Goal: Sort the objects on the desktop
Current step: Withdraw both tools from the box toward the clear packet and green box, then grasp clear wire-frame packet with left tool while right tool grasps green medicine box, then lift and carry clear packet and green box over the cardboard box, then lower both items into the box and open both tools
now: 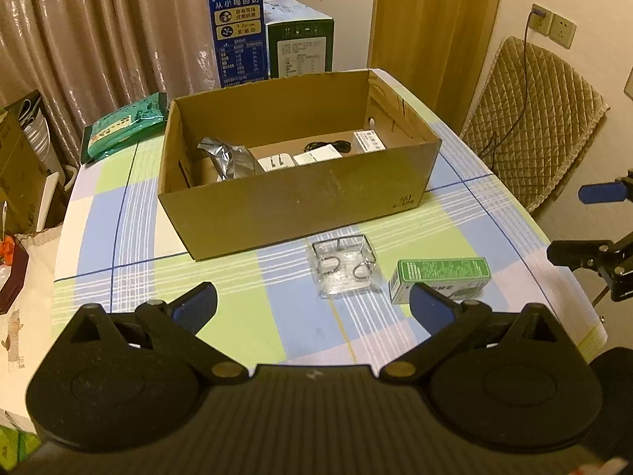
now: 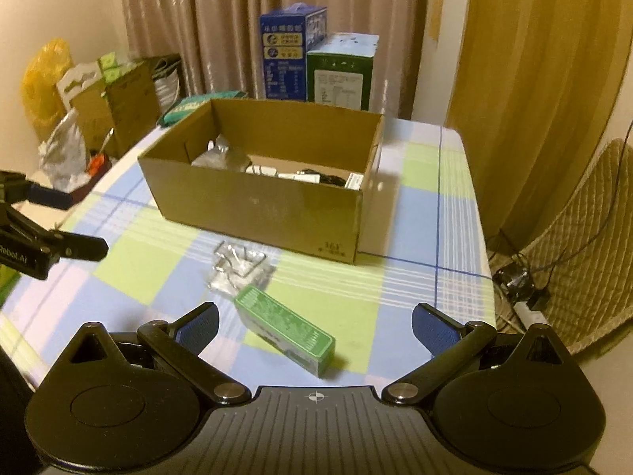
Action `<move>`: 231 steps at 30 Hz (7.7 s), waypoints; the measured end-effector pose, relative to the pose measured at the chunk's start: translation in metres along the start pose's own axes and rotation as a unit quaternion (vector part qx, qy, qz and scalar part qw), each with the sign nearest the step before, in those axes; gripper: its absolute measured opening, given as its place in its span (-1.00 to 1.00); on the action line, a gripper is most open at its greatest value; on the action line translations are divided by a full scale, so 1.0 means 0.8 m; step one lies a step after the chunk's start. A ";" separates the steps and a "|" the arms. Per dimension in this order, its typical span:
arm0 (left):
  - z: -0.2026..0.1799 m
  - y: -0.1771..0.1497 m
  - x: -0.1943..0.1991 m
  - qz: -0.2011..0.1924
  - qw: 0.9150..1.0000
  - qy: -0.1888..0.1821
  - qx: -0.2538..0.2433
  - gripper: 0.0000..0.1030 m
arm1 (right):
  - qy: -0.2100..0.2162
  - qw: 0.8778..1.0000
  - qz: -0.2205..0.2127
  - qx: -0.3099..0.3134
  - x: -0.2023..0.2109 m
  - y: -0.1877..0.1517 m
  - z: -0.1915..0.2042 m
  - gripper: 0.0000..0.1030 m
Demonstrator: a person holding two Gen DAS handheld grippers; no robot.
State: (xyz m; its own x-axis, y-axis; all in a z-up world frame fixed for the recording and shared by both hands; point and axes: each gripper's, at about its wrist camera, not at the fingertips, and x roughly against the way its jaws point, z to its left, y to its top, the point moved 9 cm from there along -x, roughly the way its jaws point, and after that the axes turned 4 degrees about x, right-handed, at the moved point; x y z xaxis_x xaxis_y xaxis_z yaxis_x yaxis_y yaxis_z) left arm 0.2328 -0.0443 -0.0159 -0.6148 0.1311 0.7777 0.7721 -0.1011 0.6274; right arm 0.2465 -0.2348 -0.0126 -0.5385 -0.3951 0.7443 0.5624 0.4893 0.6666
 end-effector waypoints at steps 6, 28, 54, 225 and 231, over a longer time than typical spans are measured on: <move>0.000 -0.013 -0.010 0.001 1.000 -0.004 -0.006 0.97 | 0.006 1.000 0.013 0.028 -0.012 -0.011 0.000 0.96; 0.011 -0.046 -0.068 0.069 0.998 0.000 0.010 0.97 | 0.050 0.987 0.073 0.132 -0.066 -0.041 0.027 0.96; -0.006 -0.046 -0.163 0.086 0.996 -0.020 -0.016 0.97 | 0.123 0.966 0.112 0.197 -0.172 -0.044 0.040 0.53; 0.064 0.164 -0.115 -0.035 0.999 0.003 0.003 0.23 | 0.027 0.998 0.026 0.053 -0.162 0.183 -0.010 -0.46; 0.066 0.179 -0.139 -0.032 0.999 -0.001 0.009 0.23 | 0.034 0.998 0.026 0.039 -0.182 0.197 -0.017 -0.47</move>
State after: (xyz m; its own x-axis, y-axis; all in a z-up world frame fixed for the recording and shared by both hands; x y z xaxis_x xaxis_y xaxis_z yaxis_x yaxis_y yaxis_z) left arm 0.4197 -0.0212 -0.0145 -0.6633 0.1393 0.7353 0.7334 -0.0745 0.6757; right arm 0.4224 -0.1107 -0.0153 -0.4645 -0.4175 0.7810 0.5371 0.5684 0.6233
